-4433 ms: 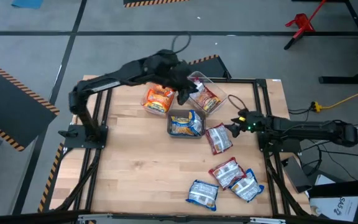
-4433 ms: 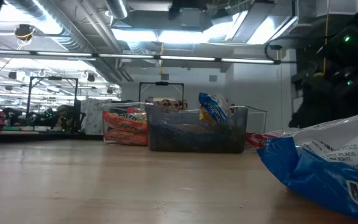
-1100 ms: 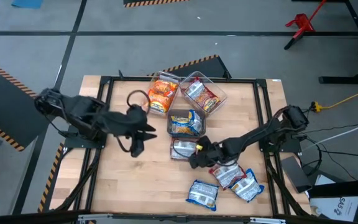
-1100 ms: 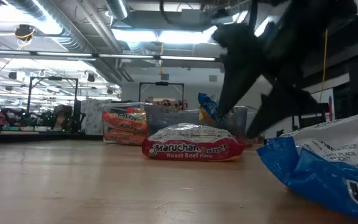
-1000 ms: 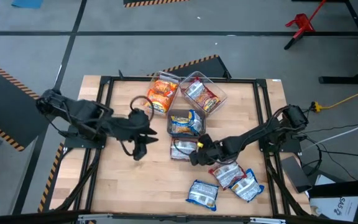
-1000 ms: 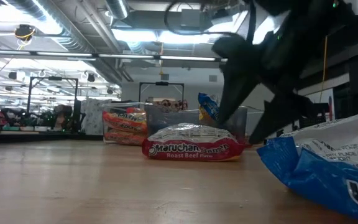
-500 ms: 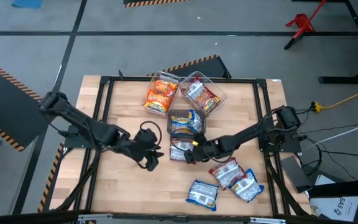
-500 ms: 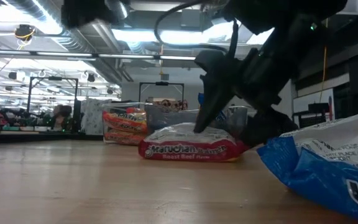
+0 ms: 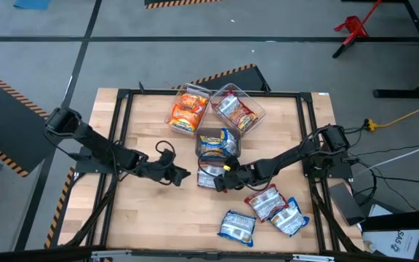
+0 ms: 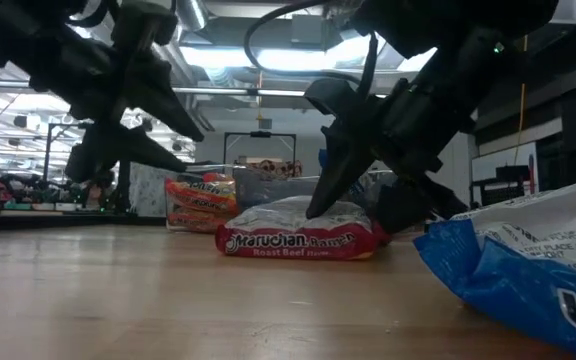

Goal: Sort Maruchan noodles
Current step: Put the red noodle pack into the right transparent bin

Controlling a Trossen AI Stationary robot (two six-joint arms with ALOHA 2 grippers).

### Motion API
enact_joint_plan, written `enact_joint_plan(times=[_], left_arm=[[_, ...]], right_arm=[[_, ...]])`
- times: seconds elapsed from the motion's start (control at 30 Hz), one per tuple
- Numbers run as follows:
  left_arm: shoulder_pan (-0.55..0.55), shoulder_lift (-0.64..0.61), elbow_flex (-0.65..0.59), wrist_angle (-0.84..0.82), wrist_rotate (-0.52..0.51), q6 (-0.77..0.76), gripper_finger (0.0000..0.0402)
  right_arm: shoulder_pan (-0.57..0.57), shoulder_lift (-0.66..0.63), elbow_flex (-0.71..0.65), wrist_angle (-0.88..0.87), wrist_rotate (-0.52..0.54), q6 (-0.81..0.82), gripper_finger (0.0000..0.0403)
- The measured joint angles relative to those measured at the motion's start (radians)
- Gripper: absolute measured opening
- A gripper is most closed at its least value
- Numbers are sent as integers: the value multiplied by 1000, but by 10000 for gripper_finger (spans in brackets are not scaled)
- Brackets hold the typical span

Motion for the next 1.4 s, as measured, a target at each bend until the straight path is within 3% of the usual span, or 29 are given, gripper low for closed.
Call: enact_joint_plan(times=[0.17, 0.33, 0.63, 0.83, 1.0, 1.23, 1.4], left_arm=[[-1, 0, -2, 10, 7, -5, 165], [-1, 0, 20, 28, 8, 29, 165], [-2, 0, 22, 132, 41, 38, 165], [-1, -2, 22, 156, 128, 44, 165], [3, -11, 22, 273, 171, 56, 165], [19, -10, 22, 453, 262, 77, 165], [39, -10, 22, 610, 268, 105, 165]], right_arm=[[0, 0, -1, 34, -3, -25, 175], [0, 1, -1, 46, -6, -28, 131], [1, -15, -6, 137, -50, -93, 116], [2, -81, 0, 145, -52, -129, 115], [2, -140, 1, 149, -55, -134, 115], [1, -251, 2, 41, -56, -167, 104], [1, -363, 2, -76, 8, -217, 81]])
